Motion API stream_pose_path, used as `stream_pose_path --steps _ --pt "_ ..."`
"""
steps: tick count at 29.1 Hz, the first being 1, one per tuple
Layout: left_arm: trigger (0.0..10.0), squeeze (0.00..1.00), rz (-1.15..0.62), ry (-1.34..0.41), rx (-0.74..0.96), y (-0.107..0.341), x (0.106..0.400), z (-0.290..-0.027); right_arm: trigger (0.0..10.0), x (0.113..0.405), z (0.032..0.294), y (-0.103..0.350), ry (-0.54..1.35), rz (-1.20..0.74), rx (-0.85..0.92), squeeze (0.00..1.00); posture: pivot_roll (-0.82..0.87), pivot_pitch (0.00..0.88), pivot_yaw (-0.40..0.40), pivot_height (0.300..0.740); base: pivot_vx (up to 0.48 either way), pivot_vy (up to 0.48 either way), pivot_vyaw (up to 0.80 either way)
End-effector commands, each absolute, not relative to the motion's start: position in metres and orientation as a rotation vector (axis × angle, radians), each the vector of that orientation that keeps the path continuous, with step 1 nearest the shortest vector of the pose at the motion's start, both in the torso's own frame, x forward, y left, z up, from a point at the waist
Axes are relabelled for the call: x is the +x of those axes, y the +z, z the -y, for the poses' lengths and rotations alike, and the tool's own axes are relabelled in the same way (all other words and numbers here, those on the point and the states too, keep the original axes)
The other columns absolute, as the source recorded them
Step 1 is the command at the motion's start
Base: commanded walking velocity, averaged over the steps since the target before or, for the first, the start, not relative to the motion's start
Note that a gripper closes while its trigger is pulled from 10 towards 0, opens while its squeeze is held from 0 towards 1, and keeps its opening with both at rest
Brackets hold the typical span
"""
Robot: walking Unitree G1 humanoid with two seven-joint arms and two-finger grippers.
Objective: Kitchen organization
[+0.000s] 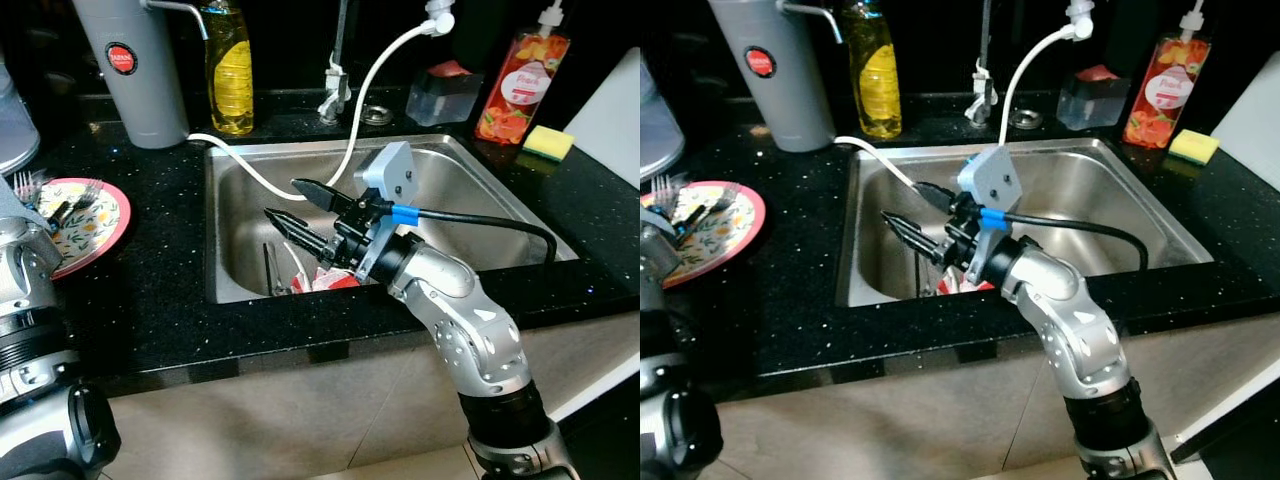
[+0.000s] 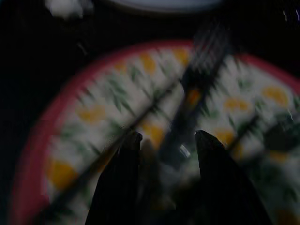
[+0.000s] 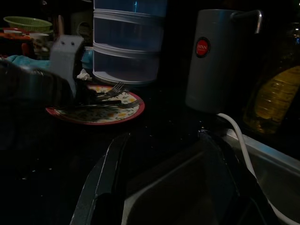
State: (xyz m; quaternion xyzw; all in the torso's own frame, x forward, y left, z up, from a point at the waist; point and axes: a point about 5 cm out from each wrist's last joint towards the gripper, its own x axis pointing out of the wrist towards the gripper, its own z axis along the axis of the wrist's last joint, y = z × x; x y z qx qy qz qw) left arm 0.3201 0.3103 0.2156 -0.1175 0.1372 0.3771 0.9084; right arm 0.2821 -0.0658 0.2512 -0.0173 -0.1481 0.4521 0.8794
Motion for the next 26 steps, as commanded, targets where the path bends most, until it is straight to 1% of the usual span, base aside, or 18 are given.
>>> stream_pose_path --steps 1,6,10,12,13,14,15,26 --pt "10.0 0.0 -0.321 0.758 -0.241 0.21 0.322 -0.302 10.0 0.283 0.065 0.252 0.95 0.308 -0.04 0.0 0.08 0.0 -0.005 0.74 0.0 0.0 0.0" --pt "10.0 0.0 -0.371 0.707 -0.221 0.198 0.325 -0.291 10.0 0.282 0.065 0.252 0.951 0.31 -0.038 0.0 0.08 0.0 -0.002 0.74 0.0 0.0 0.0" --pt "10.0 0.0 -0.387 0.665 -0.193 0.199 0.326 -0.284 10.0 0.282 0.065 0.251 0.949 0.308 -0.037 0.0 0.08 0.0 -0.002 0.74 0.0 0.0 0.0" --pt "10.0 0.0 -0.394 0.664 -0.19 0.199 0.326 -0.284 10.0 0.282 0.065 0.251 0.948 0.307 -0.036 0.0 0.08 0.0 -0.002 0.74 0.0 0.0 0.0" --pt "2.7 0.0 -0.396 0.663 -0.191 0.198 0.326 -0.285 10.0 0.282 0.065 0.251 0.947 0.307 -0.035 0.0 0.08 0.0 -0.002 0.74 0.0 0.0 0.0" --pt "2.7 0.0 -0.396 0.663 -0.191 0.198 0.326 -0.285 10.0 0.282 0.065 0.251 0.947 0.307 -0.035 0.0 0.08 0.0 -0.002 0.74 0.0 0.0 0.0" --pt "0.0 0.0 -0.396 0.661 -0.192 0.198 0.326 -0.286 10.0 0.282 0.065 0.251 0.947 0.307 -0.035 0.0 0.08 0.0 -0.002 0.74 0.0 0.0 0.0" --pt "0.0 0.0 -0.327 0.697 -0.221 0.213 0.325 -0.305 10.0 0.283 0.064 0.251 0.947 0.307 -0.031 0.0 0.09 0.0 -0.011 0.74 0.0 0.0 0.0"
